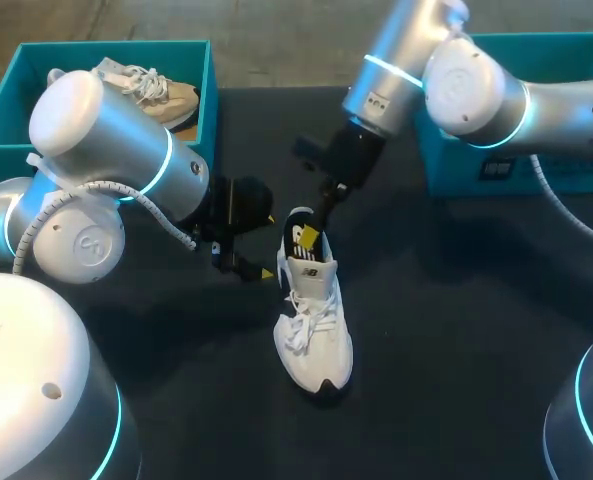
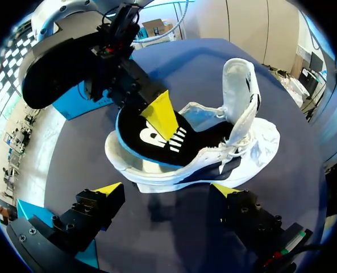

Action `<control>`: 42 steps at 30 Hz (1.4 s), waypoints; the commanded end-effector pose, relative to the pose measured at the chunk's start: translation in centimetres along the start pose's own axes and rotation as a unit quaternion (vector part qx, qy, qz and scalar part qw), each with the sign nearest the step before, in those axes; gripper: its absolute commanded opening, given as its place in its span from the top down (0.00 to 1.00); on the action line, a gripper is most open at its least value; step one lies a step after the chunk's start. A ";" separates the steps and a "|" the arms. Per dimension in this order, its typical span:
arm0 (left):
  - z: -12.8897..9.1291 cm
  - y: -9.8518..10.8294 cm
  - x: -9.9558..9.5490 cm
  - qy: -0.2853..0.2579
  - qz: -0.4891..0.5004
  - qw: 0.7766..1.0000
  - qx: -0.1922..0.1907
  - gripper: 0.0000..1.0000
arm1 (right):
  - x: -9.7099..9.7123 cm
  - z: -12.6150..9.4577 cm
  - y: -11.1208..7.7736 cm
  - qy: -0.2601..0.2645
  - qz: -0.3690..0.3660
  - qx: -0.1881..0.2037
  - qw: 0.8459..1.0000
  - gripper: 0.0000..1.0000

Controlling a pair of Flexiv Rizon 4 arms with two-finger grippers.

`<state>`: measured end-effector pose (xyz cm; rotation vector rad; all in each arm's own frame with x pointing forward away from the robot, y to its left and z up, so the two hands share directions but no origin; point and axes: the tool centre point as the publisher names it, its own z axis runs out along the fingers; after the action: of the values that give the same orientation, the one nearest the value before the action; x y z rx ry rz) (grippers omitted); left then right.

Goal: Take the shoe out of the shoebox, open the shoe tongue, remove and reinsert the insole, then place the shoe into the shoebox

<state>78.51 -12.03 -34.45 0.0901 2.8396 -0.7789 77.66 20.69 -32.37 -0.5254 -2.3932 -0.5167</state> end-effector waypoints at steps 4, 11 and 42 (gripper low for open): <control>0.0 0.0 0.1 -0.001 0.000 1.000 -0.001 0.00 | -1.0 1.6 0.7 0.020 -0.002 0.020 1.000 1.00; 0.0 0.0 0.1 -0.001 0.000 1.000 -0.001 0.00 | -0.5 3.5 -0.4 0.044 0.004 0.039 0.998 1.00; 0.0 0.0 0.1 -0.001 0.000 1.000 -0.001 0.00 | 2.1 -0.6 2.1 -0.042 -0.020 0.008 0.999 0.55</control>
<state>78.51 -12.03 -34.46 0.0901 2.8396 -0.7788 77.69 22.59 -30.46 -0.4952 -2.4677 -0.5056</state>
